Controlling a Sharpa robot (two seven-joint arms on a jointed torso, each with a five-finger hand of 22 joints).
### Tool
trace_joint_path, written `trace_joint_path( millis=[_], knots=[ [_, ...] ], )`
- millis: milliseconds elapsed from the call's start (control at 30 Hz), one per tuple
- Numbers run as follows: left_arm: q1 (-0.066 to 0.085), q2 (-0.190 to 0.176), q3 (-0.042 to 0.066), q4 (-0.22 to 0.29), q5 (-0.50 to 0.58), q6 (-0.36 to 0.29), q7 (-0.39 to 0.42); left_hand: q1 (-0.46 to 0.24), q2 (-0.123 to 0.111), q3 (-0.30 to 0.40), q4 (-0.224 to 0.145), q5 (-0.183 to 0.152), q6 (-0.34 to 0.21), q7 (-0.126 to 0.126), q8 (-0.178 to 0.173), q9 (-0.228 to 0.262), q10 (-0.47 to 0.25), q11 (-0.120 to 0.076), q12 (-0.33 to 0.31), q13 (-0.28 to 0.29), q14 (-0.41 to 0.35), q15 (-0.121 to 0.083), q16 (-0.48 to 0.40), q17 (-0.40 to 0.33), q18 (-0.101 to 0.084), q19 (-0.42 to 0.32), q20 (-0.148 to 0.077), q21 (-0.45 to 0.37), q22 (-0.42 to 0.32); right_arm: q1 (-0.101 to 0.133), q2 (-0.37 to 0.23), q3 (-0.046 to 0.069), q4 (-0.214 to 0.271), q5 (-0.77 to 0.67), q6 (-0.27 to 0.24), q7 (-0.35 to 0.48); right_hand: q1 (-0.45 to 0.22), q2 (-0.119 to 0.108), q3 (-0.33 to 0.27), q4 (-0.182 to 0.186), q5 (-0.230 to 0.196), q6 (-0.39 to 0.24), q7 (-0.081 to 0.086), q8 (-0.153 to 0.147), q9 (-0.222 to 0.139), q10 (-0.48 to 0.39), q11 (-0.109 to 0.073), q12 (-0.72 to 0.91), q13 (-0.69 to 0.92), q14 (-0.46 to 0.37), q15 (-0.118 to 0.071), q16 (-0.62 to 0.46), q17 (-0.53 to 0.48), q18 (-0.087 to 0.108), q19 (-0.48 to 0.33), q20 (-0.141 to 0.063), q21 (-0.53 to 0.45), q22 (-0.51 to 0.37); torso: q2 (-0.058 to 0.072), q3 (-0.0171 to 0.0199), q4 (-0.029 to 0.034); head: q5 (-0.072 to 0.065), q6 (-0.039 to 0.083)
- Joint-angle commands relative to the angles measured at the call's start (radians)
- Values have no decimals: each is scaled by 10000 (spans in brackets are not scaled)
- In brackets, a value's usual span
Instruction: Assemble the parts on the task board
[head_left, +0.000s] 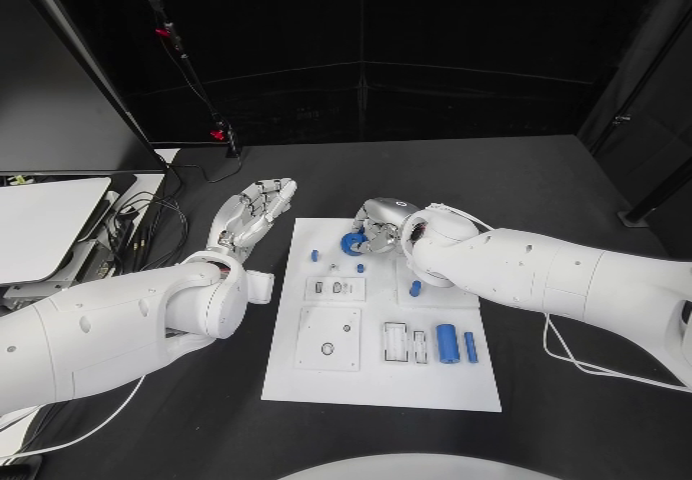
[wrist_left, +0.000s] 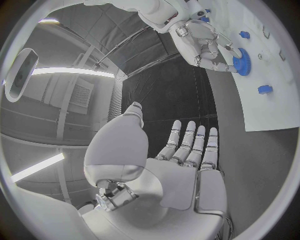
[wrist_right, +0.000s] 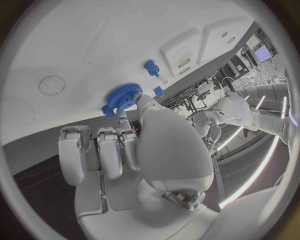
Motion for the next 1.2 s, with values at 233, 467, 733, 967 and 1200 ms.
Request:
trace_joint_path(
  millis=[233,467,733,967,1200],
  knots=[
    [15,8,9,0,-21,98,2839,6,126,67,-7,38,22,1486,68,-13,9,92,73,-15,16,65,52,12,-109,-11,64,54,22,-45,-11,-13,-56,-285,348,-73,-111,-195,-97,-197,-426,468,-765,-955,-65,1040,-82,25,2633,1075,-53,25,2634,-74,1058,-31,31,2635,6,3,-2,-6,7],
    [15,10,9,-12,-21,111,2829,6,126,67,-7,38,22,1486,68,-13,9,92,73,-15,16,65,52,12,-109,-11,64,54,22,-56,-36,-13,-16,-291,244,170,-39,-493,-303,-430,-820,-974,-1301,-1835,-65,1040,-589,25,2633,1075,-495,25,2634,-74,1058,-430,31,2635,5,0,-4,4,5],
    [14,20,9,-54,-21,139,2811,8,146,73,-8,39,22,1488,70,-13,10,95,77,-15,18,69,64,13,-112,-10,65,60,26,-59,-321,-11,394,559,-1015,1063,-293,-857,-787,9,-1207,-2155,-1522,-1963,-93,1040,-849,25,2633,1075,-764,25,2634,-74,1058,-710,31,2635,7,6,-5,11,23],
    [11,37,9,-100,-21,169,2804,9,161,76,-8,40,24,1492,71,-13,14,101,82,-15,22,76,81,15,-115,-14,68,61,24,-28,-1359,-1,1620,3409,-2693,2601,-425,-945,-1193,590,-1274,-1806,-1420,-1848,-33,1040,-862,25,2633,1075,-832,25,2634,-74,1058,-799,31,2635,-14,-8,-10,-47,-5],
    [-5,49,9,-132,-21,196,2798,9,161,76,-8,40,24,1492,71,-13,14,101,82,-15,22,76,81,15,-115,-14,68,61,24,272,-3066,2,3034,5503,-2585,3184,-445,-500,-1205,543,-1082,-825,-1154,-1504,99,1040,-660,25,2633,1075,-693,25,2634,-74,1058,-707,31,2635,-32,-22,-29,-152,-26]
  ],
)
